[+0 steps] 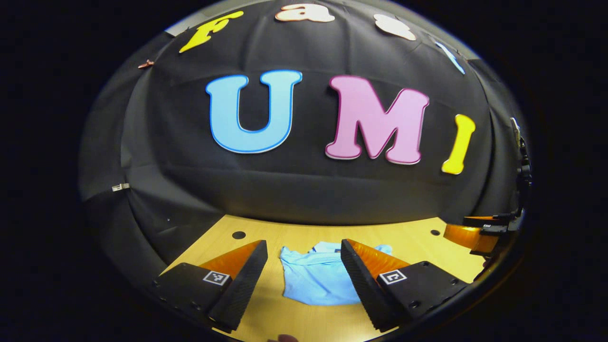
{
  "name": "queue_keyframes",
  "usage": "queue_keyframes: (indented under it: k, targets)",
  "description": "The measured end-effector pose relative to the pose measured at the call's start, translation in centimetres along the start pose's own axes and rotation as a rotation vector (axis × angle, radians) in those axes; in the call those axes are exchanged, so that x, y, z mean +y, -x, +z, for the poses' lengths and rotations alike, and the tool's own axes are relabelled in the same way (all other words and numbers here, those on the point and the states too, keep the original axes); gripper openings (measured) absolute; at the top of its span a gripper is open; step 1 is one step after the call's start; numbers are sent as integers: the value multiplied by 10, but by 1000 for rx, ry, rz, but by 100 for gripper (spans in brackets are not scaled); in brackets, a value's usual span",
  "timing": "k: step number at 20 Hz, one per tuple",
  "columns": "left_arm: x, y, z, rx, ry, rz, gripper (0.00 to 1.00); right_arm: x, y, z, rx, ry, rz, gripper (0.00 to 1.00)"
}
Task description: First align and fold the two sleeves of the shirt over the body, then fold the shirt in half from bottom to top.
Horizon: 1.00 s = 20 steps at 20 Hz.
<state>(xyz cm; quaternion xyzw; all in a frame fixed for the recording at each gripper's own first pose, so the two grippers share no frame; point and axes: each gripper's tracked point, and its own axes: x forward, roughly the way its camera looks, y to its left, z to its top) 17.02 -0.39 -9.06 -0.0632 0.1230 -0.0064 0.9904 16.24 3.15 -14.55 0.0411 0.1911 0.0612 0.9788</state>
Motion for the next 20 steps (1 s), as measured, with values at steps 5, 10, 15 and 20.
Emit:
queue_keyframes:
  k: [5, 10, 15, 20]
  targets:
    - [-2, 91, 16, -54, -12, -11, 98, 25, 80, 25, -81, -2, 46, 97]
    - [2, 145, 20, -64, 0, -32, 98, 37, 144, 27, -120, 22, 65, 96]
    - [4, 180, 23, -77, -27, -55, 98, 38, 175, 14, -111, 41, 65, 97]
    - [-3, 190, 3, -41, -31, -77, 98, 35, 191, 18, -133, 29, 40, 97]
